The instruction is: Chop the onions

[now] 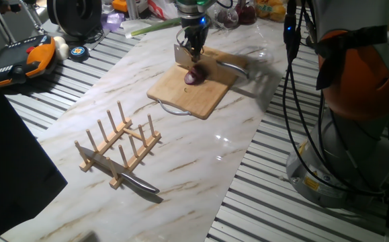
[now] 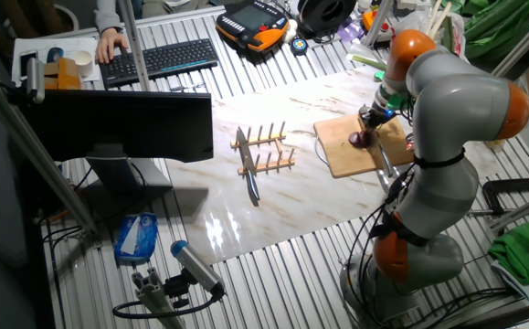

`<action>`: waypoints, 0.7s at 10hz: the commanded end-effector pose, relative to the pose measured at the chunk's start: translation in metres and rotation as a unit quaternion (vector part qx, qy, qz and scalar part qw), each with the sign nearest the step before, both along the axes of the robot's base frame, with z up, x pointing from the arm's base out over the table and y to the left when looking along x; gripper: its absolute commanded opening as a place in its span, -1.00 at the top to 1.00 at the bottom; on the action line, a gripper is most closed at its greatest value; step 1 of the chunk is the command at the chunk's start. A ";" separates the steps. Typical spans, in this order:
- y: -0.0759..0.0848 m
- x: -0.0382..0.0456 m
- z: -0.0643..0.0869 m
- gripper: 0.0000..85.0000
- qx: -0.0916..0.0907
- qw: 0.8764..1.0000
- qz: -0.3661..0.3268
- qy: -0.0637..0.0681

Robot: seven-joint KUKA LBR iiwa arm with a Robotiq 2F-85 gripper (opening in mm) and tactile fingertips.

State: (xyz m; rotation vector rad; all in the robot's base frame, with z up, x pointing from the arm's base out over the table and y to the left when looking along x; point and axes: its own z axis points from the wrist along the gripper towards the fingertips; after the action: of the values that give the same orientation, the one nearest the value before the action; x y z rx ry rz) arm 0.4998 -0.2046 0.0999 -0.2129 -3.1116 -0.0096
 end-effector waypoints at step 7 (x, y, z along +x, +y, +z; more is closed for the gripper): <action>0.014 -0.0006 0.001 0.98 0.006 1.000 -0.009 0.001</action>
State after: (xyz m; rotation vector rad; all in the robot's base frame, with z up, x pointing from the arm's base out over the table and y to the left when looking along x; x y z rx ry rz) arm 0.4991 -0.1898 0.1008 -0.2412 -3.1061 -0.0263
